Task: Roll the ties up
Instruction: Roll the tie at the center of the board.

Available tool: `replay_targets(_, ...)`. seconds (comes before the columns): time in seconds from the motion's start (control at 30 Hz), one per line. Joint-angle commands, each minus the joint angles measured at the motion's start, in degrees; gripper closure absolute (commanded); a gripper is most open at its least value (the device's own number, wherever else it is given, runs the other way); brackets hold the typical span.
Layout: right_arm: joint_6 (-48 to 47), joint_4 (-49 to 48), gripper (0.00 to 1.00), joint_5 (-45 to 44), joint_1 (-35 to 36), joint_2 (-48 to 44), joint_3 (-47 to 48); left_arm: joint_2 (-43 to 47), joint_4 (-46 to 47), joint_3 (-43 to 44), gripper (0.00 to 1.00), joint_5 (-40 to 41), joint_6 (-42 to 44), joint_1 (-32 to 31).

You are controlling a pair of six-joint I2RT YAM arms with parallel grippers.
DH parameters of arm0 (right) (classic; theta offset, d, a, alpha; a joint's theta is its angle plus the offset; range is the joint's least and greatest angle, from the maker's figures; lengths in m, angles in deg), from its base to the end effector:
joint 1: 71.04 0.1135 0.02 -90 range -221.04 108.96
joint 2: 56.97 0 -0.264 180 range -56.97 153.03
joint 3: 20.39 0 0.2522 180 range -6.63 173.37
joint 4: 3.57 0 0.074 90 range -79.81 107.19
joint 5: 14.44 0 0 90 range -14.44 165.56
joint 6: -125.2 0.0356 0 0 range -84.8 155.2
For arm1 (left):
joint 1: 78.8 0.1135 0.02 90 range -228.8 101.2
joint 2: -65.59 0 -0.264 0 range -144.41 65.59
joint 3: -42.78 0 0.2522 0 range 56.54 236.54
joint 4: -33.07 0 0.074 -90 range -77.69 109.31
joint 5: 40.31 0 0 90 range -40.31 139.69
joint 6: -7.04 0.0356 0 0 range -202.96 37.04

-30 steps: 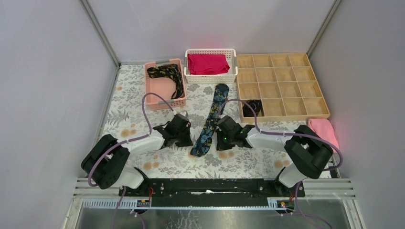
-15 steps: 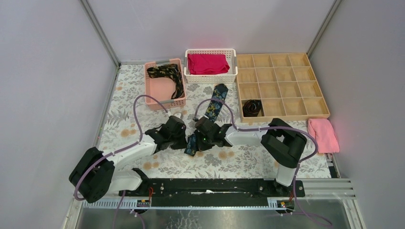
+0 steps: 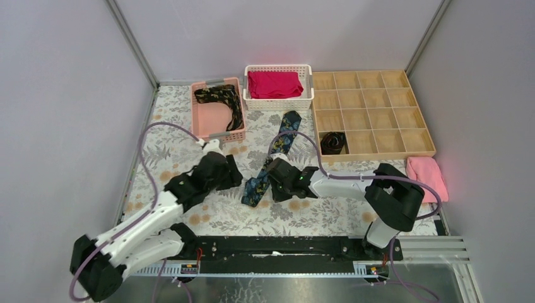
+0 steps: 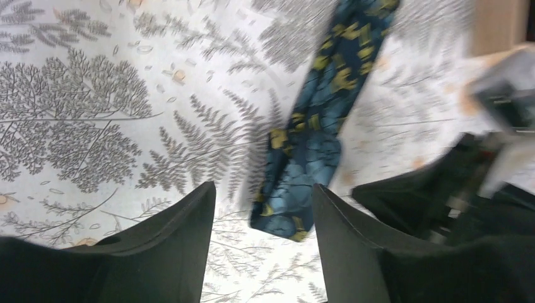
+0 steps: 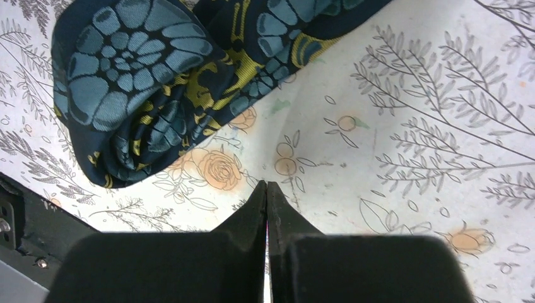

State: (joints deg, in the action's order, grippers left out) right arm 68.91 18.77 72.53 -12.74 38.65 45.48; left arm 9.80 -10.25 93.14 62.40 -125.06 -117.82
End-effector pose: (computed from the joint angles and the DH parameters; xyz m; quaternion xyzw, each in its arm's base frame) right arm 0.1761 0.2816 0.1647 -0.1929 0.9256 0.2162 0.2435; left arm 0.1559 -0.1163 0.2262 -0.0640 0.9288 -0.1489 0.3333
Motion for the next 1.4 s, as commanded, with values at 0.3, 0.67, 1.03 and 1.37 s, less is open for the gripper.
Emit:
replay_targets(0.3, 1.3, 4.7, 1.00, -4.9, 0.5, -17.1, -6.3, -10.8, -0.2, 9.2, 0.14, -6.6, 6.1, -5.5)
replay_targets(0.67, 0.5, 9.3, 1.00, -7.8, 0.5, -29.7, -10.7, -28.0, -0.7, 14.1, 0.09, -2.7, 9.8, -7.6)
replay_targets(1.03, -2.2, 10.1, 1.00, -12.3, 1.3, -30.4, -11.6, -37.7, 2.0, 18.2, 0.05, -2.3, 12.0, -7.8)
replay_targets(1.37, -5.8, 18.3, 1.00, -30.1, 13.2, -26.2, -5.7, -42.5, 3.5, 18.9, 0.19, -3.1, 13.8, -7.8)
